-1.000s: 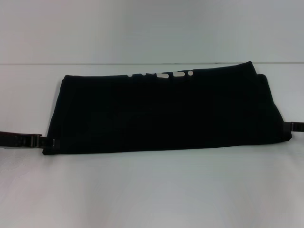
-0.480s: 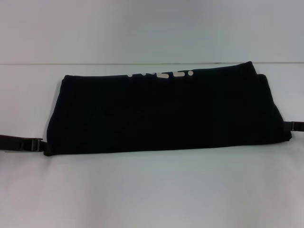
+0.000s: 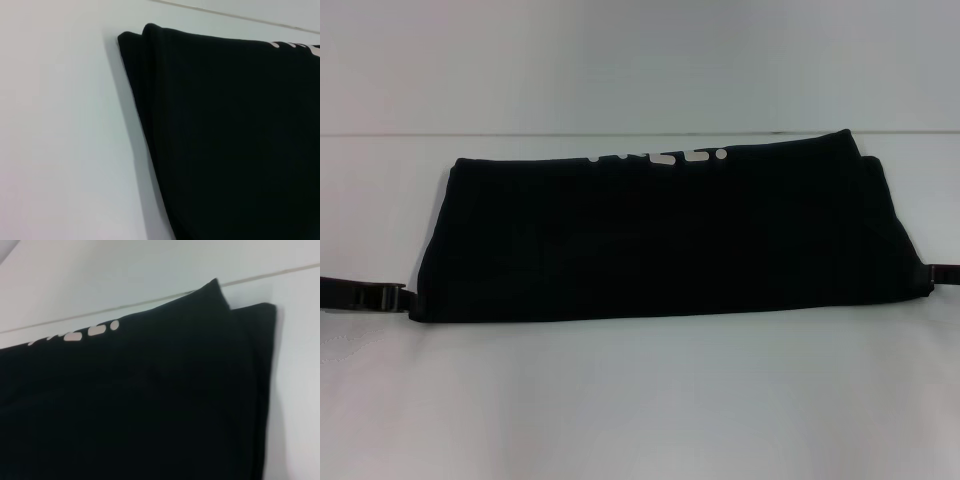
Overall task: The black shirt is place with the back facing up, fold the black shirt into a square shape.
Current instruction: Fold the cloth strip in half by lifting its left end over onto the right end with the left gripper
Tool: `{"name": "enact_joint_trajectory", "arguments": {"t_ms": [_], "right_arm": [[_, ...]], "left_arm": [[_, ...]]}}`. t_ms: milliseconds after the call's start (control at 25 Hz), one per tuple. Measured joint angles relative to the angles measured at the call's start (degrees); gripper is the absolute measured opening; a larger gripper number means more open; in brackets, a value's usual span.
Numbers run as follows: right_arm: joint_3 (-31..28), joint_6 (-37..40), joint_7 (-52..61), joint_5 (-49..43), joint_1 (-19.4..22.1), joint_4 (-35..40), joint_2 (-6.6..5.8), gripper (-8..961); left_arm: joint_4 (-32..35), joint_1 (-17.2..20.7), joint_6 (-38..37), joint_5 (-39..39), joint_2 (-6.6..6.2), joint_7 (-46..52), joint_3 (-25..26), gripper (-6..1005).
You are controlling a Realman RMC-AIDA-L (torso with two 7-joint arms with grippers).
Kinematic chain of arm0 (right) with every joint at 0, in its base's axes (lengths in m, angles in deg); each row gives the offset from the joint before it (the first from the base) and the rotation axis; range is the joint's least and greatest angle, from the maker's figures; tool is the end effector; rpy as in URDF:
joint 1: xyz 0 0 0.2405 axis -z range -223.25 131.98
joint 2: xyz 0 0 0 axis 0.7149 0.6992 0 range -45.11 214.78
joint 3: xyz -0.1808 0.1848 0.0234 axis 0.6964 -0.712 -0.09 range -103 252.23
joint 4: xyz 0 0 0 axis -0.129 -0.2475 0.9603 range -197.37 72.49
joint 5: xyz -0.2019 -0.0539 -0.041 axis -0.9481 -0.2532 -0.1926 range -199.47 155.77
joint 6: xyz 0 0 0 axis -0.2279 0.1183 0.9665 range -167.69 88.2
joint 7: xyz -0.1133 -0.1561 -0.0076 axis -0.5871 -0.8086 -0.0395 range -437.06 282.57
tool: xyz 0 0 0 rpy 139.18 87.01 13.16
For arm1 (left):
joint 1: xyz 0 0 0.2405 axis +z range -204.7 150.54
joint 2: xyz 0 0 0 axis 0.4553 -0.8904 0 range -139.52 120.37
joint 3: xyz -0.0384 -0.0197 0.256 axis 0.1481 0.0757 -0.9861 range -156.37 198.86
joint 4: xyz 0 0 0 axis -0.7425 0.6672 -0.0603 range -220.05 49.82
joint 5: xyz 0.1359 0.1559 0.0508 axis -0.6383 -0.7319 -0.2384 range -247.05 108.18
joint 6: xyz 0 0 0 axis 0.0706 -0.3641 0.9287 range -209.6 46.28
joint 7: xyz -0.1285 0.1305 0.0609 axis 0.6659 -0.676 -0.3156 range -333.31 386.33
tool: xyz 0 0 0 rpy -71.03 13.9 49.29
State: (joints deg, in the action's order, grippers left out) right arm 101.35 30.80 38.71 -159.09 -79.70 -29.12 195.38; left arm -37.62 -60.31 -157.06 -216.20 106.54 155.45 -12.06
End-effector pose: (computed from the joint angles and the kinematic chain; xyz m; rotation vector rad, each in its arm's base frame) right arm 0.3604 0.3989 0.0242 -2.1306 1.4628 0.3148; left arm -0.3473 0.3870 0.0127 -2.1417 -1.5263 -0.1025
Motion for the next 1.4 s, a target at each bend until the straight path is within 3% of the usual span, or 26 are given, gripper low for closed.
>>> {"name": "enact_joint_trajectory", "arguments": {"t_ms": [200, 600, 840, 1080, 1400], "right_arm": [[0.60, -2.22, -0.03, -0.37, -0.83, -0.04, 1.34, 643], [3.02, -4.69, -0.17, -0.41, -1.29, -0.69, 2.17, 419], [2.92, -4.72, -0.36, -0.20, -0.89, -0.71, 2.21, 172], [2.57, -4.95, -0.78, -0.08, -0.65, -0.72, 2.25, 6], [0.73, -4.64, -1.46, 0.18, 0.43, -0.50, 2.28, 6]], "left_arm": [[-0.18, -0.23, -0.03, 0.02, -0.02, -0.06, 0.00, -2], [-0.38, -0.30, 0.21, 0.07, -0.02, -0.46, 0.00, -1], [-0.39, -0.34, 0.21, 0.11, -0.02, -0.50, 0.00, -1], [-0.38, -0.19, 0.30, 0.17, -0.02, -0.54, 0.00, -1], [0.42, 0.22, -0.14, -0.20, -0.17, -1.12, 2.64, -1]]}}
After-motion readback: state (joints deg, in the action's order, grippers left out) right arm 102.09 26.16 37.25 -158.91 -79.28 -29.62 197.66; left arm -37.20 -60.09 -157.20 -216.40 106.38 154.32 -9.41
